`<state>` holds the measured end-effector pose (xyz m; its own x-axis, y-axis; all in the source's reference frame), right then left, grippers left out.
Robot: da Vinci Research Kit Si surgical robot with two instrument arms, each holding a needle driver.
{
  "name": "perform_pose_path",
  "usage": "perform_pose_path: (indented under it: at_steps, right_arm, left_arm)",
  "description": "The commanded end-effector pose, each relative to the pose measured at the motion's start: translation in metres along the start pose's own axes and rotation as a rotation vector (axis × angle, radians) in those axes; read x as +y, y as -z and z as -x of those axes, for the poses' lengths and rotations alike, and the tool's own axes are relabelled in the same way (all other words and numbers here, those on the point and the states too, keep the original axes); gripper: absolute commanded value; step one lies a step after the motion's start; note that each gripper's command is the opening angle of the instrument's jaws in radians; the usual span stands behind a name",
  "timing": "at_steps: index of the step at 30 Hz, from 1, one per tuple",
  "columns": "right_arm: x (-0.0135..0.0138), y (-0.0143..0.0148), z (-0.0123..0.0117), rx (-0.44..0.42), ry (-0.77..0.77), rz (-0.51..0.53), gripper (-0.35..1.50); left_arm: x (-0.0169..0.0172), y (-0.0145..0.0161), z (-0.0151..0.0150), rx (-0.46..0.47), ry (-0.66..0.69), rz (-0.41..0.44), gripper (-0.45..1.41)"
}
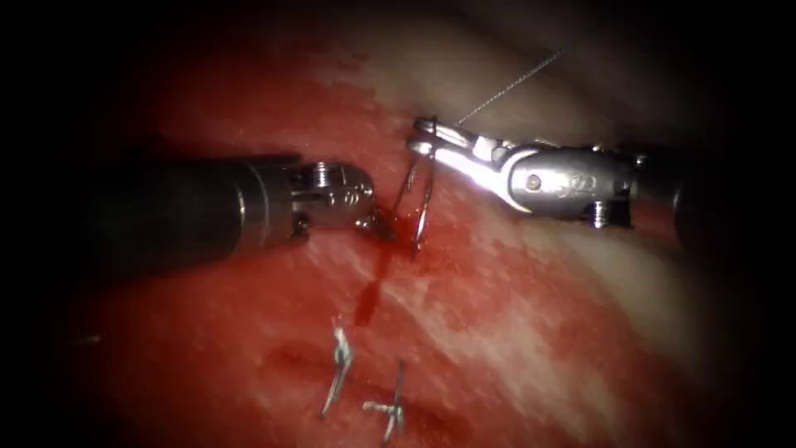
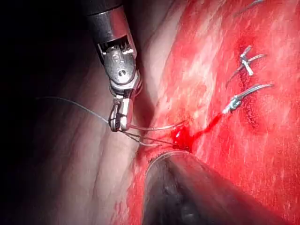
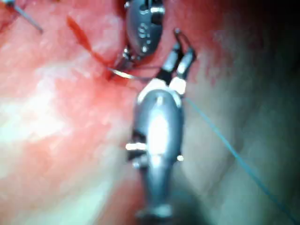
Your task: Wound Closure
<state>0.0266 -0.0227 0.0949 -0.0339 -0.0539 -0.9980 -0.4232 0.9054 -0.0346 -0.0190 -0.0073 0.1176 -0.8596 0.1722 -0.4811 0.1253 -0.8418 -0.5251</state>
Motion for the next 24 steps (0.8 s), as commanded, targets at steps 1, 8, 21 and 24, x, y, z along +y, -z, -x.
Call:
perform_pose_path:
  at_steps: [1, 8, 21, 24]
  right_arm:
    - [0.0001, -0.0009, 0.0006, 0.005, 0.003, -0.001, -0.35]
    - [0.0003, -0.0014, 0.001, 0.039, 0.061, 0.012, -0.35]
    - [-0.0006, -0.001, 0.0034, 0.038, 0.075, 0.04, -0.35]
    - [-0.0012, -0.0009, 0.0034, 0.038, 0.079, 0.036, -0.35]
  left_arm:
    - [-0.0005, -0.0004, -0.0002, 0.003, -0.001, 0.0, -0.45]
    - [0.0006, 0.0003, -0.0002, 0.006, -0.012, 0.011, -0.45]
    - [0.0023, 0.0012, -0.001, 0.014, -0.012, 0.016, -0.45]
    - [0.0025, 0.0014, -0.0012, 0.017, -0.012, 0.016, -0.45]
